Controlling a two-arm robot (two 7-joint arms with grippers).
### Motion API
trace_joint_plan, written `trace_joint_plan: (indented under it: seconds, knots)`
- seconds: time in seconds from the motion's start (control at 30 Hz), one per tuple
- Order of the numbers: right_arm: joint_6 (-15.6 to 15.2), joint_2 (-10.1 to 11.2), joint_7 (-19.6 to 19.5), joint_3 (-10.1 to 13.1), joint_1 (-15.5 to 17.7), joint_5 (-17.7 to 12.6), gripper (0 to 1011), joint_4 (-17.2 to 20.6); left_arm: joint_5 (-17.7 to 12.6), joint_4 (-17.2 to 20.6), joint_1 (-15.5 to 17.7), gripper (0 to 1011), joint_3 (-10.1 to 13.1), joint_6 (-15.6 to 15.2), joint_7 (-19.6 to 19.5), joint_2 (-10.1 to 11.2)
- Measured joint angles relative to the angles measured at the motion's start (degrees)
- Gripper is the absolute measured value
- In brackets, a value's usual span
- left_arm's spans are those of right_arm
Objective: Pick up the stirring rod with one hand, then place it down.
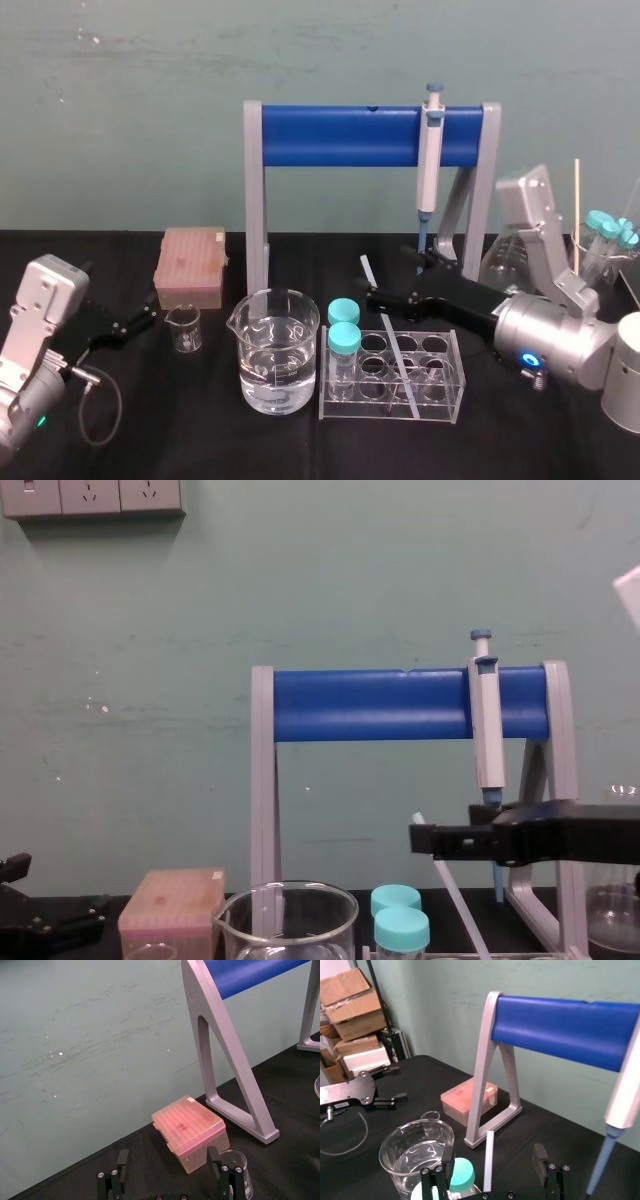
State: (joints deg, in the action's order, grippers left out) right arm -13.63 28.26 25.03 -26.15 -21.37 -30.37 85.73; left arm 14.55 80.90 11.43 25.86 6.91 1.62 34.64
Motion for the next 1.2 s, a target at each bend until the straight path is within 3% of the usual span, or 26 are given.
trace_joint_plan:
  seconds: [0.5, 1.03, 1.2]
  knots:
    - [-5.12, -2.25, 0.14, -2.4, -3.51, 0.22, 1003, -3.68, 0.0, 0.0, 0.0, 1000, 0.0, 0.0, 0.0, 0.0]
    - [-4.94, -2.38, -0.19, -3.01, -4.02, 1.15, 998, -4.08, 0.0, 0.0, 0.0, 1000, 0.0, 0.0, 0.0, 0.0]
    - [-4.97, -2.38, -0.19, -2.94, -4.02, 1.08, 885, -4.1, 0.0, 0.0, 0.0, 1000, 0.0, 0.0, 0.0, 0.0]
